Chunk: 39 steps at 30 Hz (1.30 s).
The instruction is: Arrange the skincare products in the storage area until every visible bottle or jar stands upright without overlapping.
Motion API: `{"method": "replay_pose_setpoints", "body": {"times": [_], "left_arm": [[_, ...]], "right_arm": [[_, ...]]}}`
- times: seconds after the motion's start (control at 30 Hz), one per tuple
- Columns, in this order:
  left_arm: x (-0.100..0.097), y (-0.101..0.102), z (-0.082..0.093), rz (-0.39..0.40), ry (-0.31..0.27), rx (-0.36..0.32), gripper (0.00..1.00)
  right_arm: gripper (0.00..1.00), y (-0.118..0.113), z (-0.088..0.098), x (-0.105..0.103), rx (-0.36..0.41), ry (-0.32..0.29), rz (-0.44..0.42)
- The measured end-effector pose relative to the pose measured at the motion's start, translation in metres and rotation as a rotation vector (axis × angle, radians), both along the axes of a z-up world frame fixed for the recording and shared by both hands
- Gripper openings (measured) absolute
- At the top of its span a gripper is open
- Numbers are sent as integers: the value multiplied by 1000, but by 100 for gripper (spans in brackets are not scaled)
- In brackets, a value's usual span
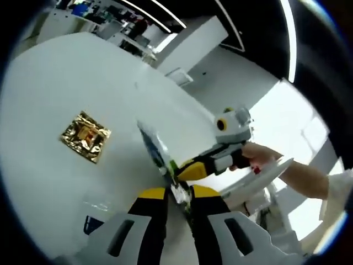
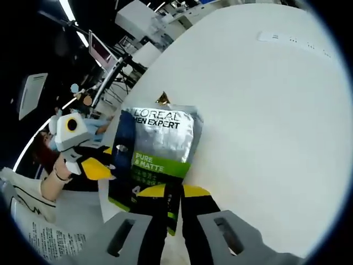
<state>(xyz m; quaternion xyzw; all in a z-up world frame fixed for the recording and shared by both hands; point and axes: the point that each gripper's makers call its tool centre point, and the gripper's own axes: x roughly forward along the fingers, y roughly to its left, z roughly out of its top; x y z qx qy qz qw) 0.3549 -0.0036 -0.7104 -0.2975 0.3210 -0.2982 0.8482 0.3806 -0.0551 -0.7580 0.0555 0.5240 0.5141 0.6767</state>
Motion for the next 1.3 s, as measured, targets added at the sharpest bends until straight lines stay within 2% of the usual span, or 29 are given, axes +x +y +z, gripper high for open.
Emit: {"method": "replay_pose_setpoints", "body": {"times": [0.13,0.23,0.3,0.37,0.53,0.63,0.7,0.97,1.17,1.3], "left_arm": [[-1,-5,-1,-18,-1,1,5],[-2,-7,0,-35,-2,9,1],[0,-4,-1,-34,-7,31,0],[3,0,2,-21,-8,23,0],[3,-1,13,-4,-53,43,0],[5,-1,19,-14,-105,80,0],[3,-3,22,-23,-110,83,0],[2,-5,34,-71,-159,131,0],[-1,0,46,-68,-183,136,0],[-3,5,57,-63,-203,142,0]], "right_arm": [[2,13,13,-3,62,2,4],[2,18,17,-4,50,-34,31],[2,19,20,-6,49,-30,40],[2,18,24,-5,59,-36,33],[2,17,37,6,104,-49,5],[2,16,48,10,125,-68,-9],[3,16,54,11,137,-80,-10],[5,10,72,11,142,-155,0],[9,7,92,12,143,-229,5],[11,7,108,12,170,-267,-9]]}}
